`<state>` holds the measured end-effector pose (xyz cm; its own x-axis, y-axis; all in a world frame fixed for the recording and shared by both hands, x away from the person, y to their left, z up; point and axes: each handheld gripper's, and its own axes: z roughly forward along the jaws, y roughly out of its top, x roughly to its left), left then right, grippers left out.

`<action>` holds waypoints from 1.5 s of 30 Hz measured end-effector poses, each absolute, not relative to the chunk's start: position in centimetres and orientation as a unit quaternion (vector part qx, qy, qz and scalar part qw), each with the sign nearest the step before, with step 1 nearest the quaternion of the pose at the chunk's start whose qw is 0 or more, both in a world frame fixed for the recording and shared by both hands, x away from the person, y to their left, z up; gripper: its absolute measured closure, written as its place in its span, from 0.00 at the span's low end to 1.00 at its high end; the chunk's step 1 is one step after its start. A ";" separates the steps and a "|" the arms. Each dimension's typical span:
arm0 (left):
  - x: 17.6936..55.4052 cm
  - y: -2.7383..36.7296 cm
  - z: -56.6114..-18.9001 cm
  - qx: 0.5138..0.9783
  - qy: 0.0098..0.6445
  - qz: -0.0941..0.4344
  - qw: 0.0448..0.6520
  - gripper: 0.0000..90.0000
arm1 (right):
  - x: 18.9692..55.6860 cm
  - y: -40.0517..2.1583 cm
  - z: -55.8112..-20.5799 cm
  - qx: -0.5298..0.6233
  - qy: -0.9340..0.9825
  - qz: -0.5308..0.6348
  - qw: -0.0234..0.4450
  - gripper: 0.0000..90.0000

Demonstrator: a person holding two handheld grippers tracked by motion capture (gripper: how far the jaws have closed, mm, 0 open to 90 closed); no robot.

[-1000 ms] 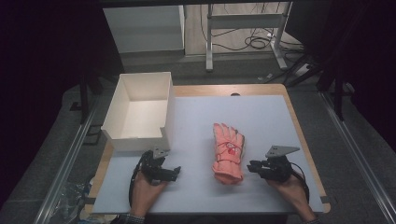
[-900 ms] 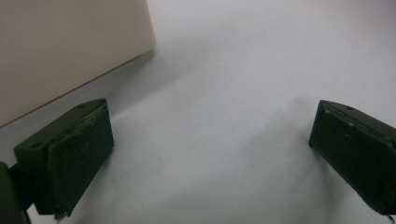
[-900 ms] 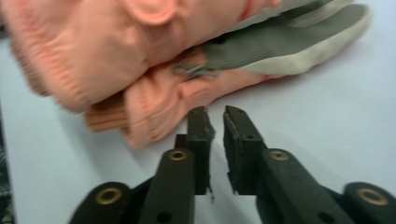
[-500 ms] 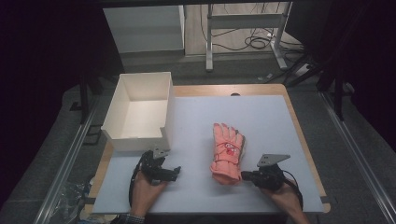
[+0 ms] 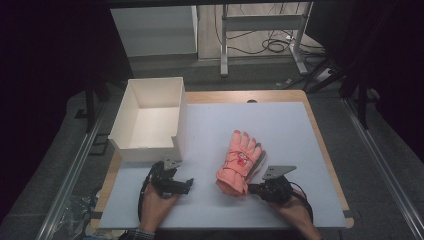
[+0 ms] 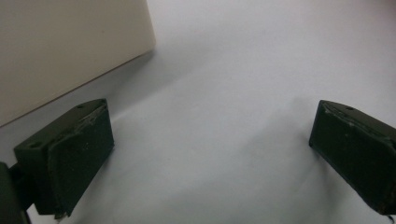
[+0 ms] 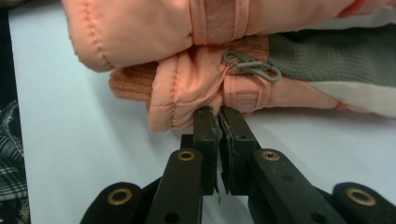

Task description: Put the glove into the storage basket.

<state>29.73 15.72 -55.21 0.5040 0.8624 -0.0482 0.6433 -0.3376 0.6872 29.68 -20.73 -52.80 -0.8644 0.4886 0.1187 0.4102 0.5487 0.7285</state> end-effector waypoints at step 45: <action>29.8 15.7 -55.1 0.806 0.459 0.163 0.336 0.02 | 30.9 -23.1 -52.0 0.304 0.859 0.388 0.136 0.76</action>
